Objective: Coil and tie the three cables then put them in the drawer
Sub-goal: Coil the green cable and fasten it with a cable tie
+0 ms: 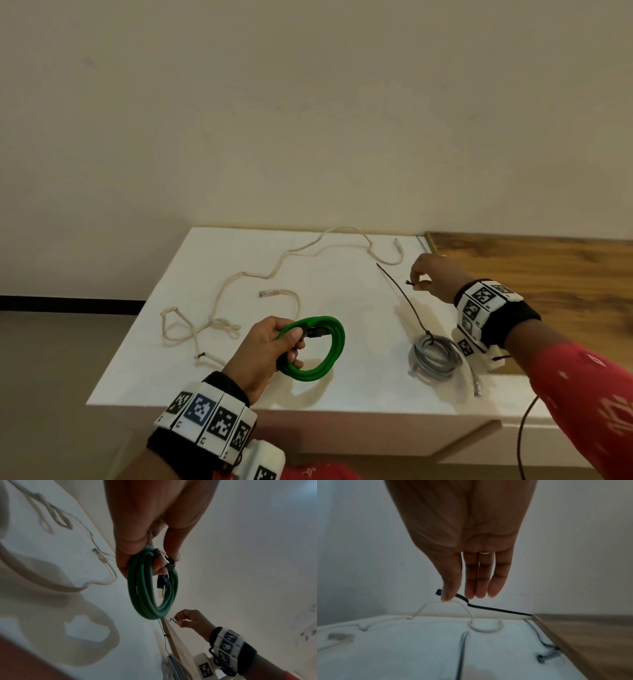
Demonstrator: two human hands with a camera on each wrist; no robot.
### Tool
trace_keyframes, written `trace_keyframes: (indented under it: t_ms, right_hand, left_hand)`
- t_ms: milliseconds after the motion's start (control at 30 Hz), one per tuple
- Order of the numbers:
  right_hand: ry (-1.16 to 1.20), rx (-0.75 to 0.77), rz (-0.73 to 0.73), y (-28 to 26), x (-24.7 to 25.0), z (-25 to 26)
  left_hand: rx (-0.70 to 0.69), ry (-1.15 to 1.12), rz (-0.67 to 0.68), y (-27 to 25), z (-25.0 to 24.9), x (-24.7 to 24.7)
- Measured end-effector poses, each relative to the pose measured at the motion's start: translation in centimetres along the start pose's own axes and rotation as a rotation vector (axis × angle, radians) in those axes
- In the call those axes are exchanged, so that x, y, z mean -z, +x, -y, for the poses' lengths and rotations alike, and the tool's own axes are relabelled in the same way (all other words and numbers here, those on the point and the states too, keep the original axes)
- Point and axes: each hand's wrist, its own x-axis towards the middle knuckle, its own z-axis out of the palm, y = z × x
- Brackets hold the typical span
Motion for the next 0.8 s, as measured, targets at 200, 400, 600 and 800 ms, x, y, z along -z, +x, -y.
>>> trace_keyframes:
  t_ms: [200, 400, 600, 800]
  right_hand:
    - [0.180, 0.252, -0.138, -7.0, 3.8, 5.8]
    - [0.605, 0.427, -0.182, -13.0, 4.2, 11.9]
    - [0.816, 0.391, -0.140, -15.3, 1.3, 16.0]
    - [0.908, 0.136, -0.156, -16.5, -2.0, 18.1]
  left_hand:
    - [-0.034, -0.035, -0.041, -2.3, -0.7, 0.0]
    - [-0.059, -0.058, -0.097, -4.9, -0.9, 0.0]
    - [-0.099, -0.053, -0.139, -7.2, -1.1, 0.1]
    - [-0.145, -0.038, -0.150, -9.2, -0.6, -0.7]
